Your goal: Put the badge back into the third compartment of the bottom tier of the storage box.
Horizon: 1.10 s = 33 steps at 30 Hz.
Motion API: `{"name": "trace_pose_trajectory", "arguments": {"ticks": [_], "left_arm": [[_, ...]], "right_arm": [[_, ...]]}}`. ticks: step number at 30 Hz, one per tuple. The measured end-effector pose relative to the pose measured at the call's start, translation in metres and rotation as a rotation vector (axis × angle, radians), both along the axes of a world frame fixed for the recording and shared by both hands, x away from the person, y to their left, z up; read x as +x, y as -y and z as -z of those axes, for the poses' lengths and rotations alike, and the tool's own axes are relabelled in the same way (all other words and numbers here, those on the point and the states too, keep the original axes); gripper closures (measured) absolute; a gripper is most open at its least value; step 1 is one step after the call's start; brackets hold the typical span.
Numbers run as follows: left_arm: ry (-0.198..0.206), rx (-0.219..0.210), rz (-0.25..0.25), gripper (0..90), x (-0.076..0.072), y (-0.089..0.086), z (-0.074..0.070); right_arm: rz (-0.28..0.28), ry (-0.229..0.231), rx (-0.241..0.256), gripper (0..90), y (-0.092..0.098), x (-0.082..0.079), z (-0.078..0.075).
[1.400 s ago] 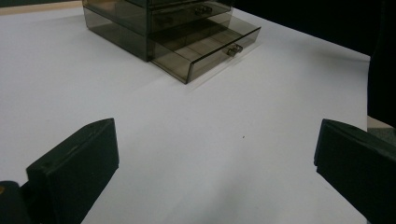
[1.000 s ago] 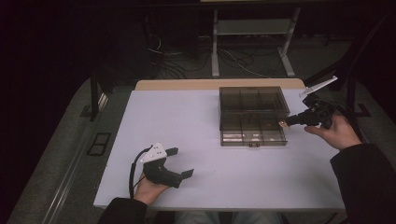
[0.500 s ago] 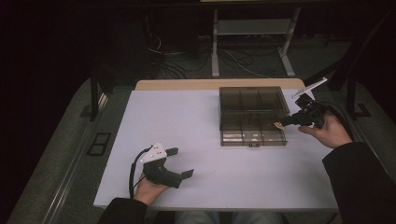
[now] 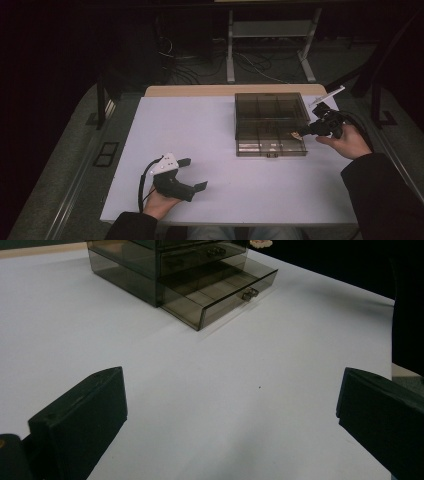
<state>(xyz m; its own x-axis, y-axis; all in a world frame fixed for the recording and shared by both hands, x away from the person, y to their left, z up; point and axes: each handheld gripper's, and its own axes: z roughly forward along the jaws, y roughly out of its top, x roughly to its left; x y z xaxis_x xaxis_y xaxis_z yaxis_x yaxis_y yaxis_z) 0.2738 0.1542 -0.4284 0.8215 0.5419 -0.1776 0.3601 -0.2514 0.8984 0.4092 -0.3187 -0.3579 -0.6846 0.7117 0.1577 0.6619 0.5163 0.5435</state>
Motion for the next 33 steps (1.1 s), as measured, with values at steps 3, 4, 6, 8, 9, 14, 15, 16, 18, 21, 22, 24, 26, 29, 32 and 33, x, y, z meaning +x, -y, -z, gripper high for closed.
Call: {"name": "trace_pose_trajectory", "arguments": {"ticks": [3,4,6,8,9,14,15,16,18,21,22,24,26,29,32,33], "left_arm": [[0.001,0.000,0.000,0.0,0.000,0.000,0.000],[0.001,0.000,0.000,0.0,0.000,0.000,0.000],[0.002,0.004,0.003,0.0,0.000,0.000,0.000],[0.002,0.004,0.003,0.0,0.000,0.000,0.000],[0.002,0.004,0.003,0.0,0.000,0.000,0.000],[0.002,0.005,0.003,0.0,0.000,0.000,0.000],[0.002,0.003,0.002,0.0,0.000,0.000,0.000],[0.002,0.004,0.003,0.0,0.000,0.000,0.000],[0.002,0.005,0.003,0.0,0.000,0.000,0.000],[0.002,0.006,0.004,0.0,0.000,0.000,0.000],[0.002,0.005,0.004,0.0,0.000,0.000,0.000],[0.002,0.006,0.004,0.0,0.000,0.000,0.000],[0.002,0.004,0.004,0.0,0.000,0.000,0.000],[0.002,0.006,0.004,0.0,0.000,0.000,0.000],[0.002,0.006,0.005,0.0,0.000,0.000,0.000],[0.002,0.007,0.005,0.0,0.000,0.000,0.000]], "right_arm": [[0.000,-0.004,-0.006,87.7,0.000,0.001,0.003],[0.000,-0.007,-0.005,87.7,0.000,0.001,0.004],[-0.001,-0.006,-0.006,87.7,-0.001,0.002,0.005],[-0.001,-0.007,-0.006,87.7,-0.002,0.003,0.007],[-0.001,-0.007,-0.007,87.7,-0.002,0.003,0.008],[-0.007,-0.012,-0.013,87.7,-0.004,0.006,0.013],[-0.008,-0.012,-0.009,87.7,-0.005,0.006,0.014],[-0.007,-0.017,-0.009,87.7,-0.005,0.006,0.015],[-0.010,-0.016,-0.009,87.7,-0.006,0.007,0.018],[-0.009,-0.024,-0.011,87.7,-0.007,0.008,0.021],[-0.010,-0.025,-0.011,87.7,-0.008,0.008,0.022],[-0.011,-0.026,-0.013,87.7,-0.008,0.009,0.025],[-0.010,-0.031,-0.012,87.7,-0.008,0.010,0.026],[-0.010,-0.033,-0.007,87.7,-0.009,0.010,0.029],[-0.012,-0.032,-0.009,87.7,-0.010,0.010,0.031],[-0.012,-0.033,-0.007,87.7,-0.010,0.010,0.031]]}}
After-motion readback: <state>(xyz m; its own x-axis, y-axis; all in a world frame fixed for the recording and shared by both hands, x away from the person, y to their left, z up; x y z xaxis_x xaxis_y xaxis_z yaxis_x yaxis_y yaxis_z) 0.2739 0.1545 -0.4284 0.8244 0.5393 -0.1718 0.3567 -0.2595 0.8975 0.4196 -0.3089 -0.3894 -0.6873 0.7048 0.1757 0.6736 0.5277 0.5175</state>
